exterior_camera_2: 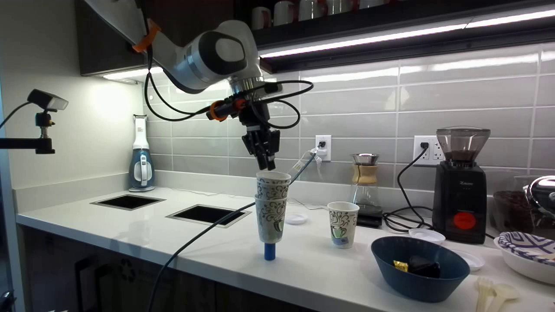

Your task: Put the cup on the right onto the stack on the left

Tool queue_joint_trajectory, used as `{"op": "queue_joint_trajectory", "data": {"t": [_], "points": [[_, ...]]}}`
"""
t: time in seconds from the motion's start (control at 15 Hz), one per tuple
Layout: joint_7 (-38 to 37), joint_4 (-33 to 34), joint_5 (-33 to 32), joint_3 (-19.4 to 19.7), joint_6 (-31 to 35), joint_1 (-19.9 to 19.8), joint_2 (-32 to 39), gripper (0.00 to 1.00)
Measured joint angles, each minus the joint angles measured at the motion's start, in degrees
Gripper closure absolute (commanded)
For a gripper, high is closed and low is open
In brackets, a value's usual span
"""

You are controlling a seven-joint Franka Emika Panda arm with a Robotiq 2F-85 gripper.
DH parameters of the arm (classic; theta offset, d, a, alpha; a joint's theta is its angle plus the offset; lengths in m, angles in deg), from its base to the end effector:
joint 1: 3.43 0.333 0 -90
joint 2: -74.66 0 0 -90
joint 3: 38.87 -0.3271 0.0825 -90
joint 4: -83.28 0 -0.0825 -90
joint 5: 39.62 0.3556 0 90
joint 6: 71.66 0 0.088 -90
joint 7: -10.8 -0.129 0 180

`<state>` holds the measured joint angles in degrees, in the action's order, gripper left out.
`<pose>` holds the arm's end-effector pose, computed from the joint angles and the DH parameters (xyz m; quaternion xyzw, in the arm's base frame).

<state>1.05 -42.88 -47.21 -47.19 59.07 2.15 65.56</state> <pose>0.4864 0.1173 0.4758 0.9882 0.0732 0.1285 0.0409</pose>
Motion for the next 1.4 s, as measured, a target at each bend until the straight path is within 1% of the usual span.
{"op": "queue_joint_trajectory", "data": {"t": [0.27, 0.4, 0.53, 0.73, 0.8, 0.93, 1.0, 1.07, 1.2, 1.4], "points": [[0.3, 0.0, -0.4, 0.0, 0.0, 0.0, -0.2, 0.02], [3.5, 0.2, -0.7, 0.0, -0.9, 0.1, -0.9, 0.00], [9.7, 0.7, -0.7, 0.2, -3.7, 0.2, -2.5, 0.00], [21.2, 2.0, -0.2, 1.6, -10.3, 0.3, -6.0, 0.00], [25.5, 2.4, -0.1, 2.5, -12.6, 0.3, -7.2, 0.00], [33.3, 3.5, 2.2, 4.6, -17.5, 0.6, -8.8, 0.00], [35.5, 4.1, 2.7, 5.6, -19.9, 0.6, -9.4, 0.00], [36.3, 4.4, 2.7, 6.4, -21.2, 0.5, -9.8, 0.00], [36.0, 4.5, 2.9, 7.4, -21.4, 0.4, -10.8, 0.00], [35.3, 4.5, 2.9, 7.8, -21.4, 0.2, -11.6, 0.00]]}}
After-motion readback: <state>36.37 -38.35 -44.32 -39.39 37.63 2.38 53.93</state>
